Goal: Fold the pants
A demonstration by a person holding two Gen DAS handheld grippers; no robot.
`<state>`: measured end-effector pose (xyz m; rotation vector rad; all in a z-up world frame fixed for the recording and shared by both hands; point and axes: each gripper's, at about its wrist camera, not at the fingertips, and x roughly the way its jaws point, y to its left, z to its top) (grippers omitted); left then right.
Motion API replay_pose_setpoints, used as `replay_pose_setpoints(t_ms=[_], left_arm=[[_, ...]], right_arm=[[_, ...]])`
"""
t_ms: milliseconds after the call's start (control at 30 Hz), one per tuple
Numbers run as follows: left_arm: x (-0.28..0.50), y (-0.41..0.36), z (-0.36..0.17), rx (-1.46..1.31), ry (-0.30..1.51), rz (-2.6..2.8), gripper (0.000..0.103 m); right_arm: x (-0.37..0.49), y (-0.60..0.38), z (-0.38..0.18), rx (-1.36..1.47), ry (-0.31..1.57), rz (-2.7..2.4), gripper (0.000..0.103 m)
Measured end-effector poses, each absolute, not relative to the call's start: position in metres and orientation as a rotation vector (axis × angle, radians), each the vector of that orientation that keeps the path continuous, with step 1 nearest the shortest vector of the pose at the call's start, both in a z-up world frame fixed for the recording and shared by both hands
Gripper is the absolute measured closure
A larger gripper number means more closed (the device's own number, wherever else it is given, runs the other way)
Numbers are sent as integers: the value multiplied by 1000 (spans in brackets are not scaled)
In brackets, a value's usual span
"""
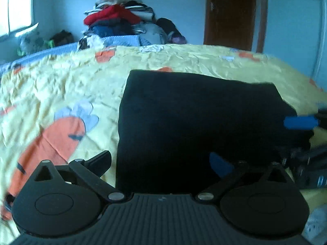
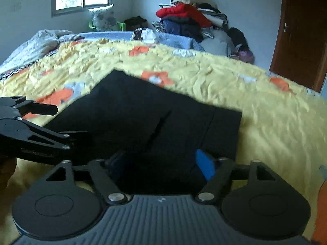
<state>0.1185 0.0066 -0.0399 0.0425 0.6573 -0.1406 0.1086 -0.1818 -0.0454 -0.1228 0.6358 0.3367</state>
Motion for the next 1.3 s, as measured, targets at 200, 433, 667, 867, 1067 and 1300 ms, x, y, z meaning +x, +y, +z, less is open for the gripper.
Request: replay_pose_setpoints(t_ms=[200, 433, 667, 867, 1067, 1300], left_arm=[[107, 18, -24, -40, 659, -140, 1], [76, 13, -21, -9, 668, -137, 1], [47, 9, -27, 33, 676, -88, 0], [34, 13, -31, 41, 660, -25, 0], [29, 14, -42, 41, 669, -5, 0], [29, 7, -46, 75, 660, 1, 0]], right_arm=[[95, -174, -33, -102, 624, 232, 11], [59, -157, -28, -94, 705, 183, 0], [29, -141, -29, -125, 722, 178, 0], [16, -141, -37, -88, 710, 149, 0], [12, -154, -47, -1, 705, 98, 0], [9, -160, -51, 32, 683, 60, 0]])
